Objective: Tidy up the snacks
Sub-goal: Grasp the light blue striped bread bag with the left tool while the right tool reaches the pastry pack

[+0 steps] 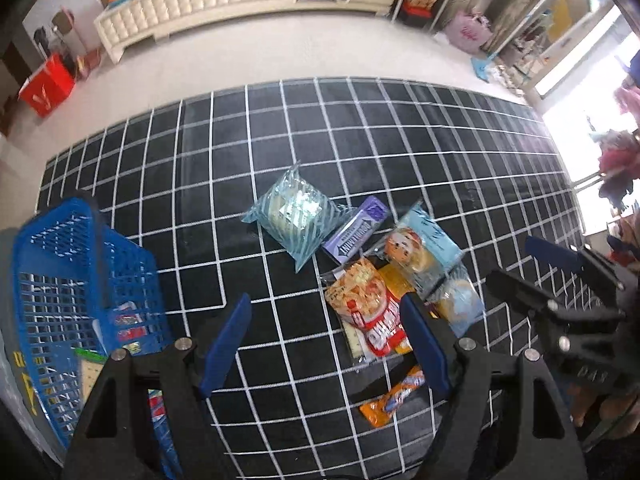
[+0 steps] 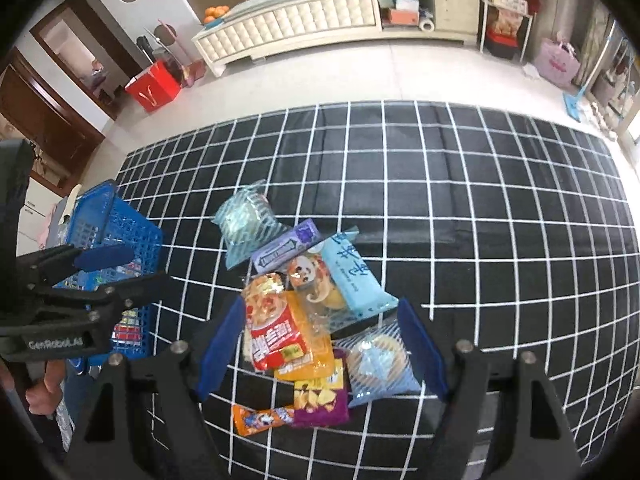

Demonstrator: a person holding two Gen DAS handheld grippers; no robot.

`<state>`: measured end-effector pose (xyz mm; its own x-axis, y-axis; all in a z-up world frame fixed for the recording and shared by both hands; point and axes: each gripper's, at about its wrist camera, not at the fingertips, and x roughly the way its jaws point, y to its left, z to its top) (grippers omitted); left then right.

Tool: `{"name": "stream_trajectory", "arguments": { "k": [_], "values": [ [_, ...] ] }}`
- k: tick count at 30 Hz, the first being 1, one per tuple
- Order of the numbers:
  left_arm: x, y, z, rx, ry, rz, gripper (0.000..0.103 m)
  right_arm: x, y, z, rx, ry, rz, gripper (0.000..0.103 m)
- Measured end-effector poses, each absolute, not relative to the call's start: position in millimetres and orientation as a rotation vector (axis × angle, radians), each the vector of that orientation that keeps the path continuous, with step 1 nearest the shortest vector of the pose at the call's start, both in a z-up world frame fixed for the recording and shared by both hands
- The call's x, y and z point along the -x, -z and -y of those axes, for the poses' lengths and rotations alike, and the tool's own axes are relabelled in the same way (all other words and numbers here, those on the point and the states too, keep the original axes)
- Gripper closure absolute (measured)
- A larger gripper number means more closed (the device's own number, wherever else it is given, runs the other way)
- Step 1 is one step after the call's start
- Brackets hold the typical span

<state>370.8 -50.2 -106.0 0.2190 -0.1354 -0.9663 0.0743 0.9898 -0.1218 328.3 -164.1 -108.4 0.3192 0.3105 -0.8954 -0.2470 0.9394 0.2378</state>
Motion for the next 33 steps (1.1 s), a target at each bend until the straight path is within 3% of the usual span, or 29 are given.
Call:
{"name": "stream_trajectory", "arguments": {
  "k": [8,18,25,26,33],
  "values": [
    [-408.4,163.0,29.3,0.271,0.069,-1.441,0.028,-343.6,146.2,154.7,0.066,-0.375,-1.228,0.021],
    [-437.9,197.7,19.9,0.412,0.011,-1.401,0.028,-354.6,175.0,143.0,0.134,-0.422,-1.236,0.021],
    [-455.7,223.1,14.7,0.428,-0.071,-1.443,0.022,-351.1,180.9,148.6,0.104,-0.435,-1.218,0.021],
    [-456.5,224.7,11.6,0.462,-0.071,-1.432,0.016,-349.7,181.0,150.2,0.109,-0.435,-1.215,0.021],
    [-462.4,222.7,21.8,0.346,-0.106,-1.415,0.016,-341.9,184.1,156.8,0.109,-0.437,-1.214,0.021]
  ]
}}
